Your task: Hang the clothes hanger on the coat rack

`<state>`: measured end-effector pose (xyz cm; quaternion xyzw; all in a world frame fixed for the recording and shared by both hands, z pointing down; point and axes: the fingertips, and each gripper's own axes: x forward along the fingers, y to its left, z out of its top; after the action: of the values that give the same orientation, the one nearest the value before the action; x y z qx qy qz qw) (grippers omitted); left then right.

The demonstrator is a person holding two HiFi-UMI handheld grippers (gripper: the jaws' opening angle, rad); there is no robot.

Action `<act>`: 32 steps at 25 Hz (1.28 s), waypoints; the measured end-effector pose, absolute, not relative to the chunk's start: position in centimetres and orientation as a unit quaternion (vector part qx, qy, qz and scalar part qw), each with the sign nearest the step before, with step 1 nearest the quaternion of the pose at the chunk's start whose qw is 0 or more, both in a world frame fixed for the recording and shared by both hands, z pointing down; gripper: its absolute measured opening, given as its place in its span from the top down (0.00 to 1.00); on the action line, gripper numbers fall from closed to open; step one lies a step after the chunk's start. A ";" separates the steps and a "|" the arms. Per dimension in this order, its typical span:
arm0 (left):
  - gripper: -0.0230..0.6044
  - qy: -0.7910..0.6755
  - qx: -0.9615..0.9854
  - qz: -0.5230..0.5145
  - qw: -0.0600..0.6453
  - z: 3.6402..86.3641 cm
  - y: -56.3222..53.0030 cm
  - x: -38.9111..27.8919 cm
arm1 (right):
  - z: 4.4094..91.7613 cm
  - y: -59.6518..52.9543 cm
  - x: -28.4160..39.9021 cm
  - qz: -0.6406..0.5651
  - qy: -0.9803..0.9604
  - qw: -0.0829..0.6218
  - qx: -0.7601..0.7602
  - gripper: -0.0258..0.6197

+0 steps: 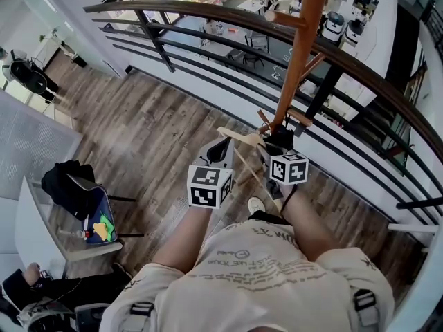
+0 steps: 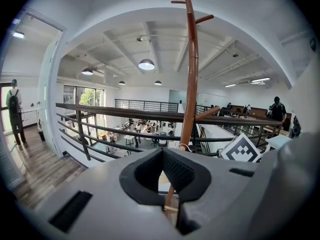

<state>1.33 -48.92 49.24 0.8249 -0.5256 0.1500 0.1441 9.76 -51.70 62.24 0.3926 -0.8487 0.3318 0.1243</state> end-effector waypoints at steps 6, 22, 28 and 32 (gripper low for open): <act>0.96 -0.520 0.827 0.160 0.139 49.3 -49.2 2.7 | 63.0 -52.3 11.3 0.348 -0.841 0.114 0.399 0.88; 0.96 -0.516 0.829 0.169 0.129 49.0 -49.9 3.6 | 64.5 -53.9 13.0 0.350 -0.816 0.109 0.446 0.87; 0.96 -0.518 0.830 0.161 0.128 48.7 -49.6 3.4 | 64.0 -53.3 13.5 0.308 -0.818 0.130 0.467 0.79; 0.96 -0.517 0.832 0.154 0.128 48.5 -49.2 3.2 | 63.7 -52.7 13.6 0.271 -0.819 0.154 0.481 0.78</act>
<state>3.21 -49.22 48.50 0.8319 -0.5174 0.1542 0.1283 13.59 -52.73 63.68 0.4815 -0.8191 0.2713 0.1537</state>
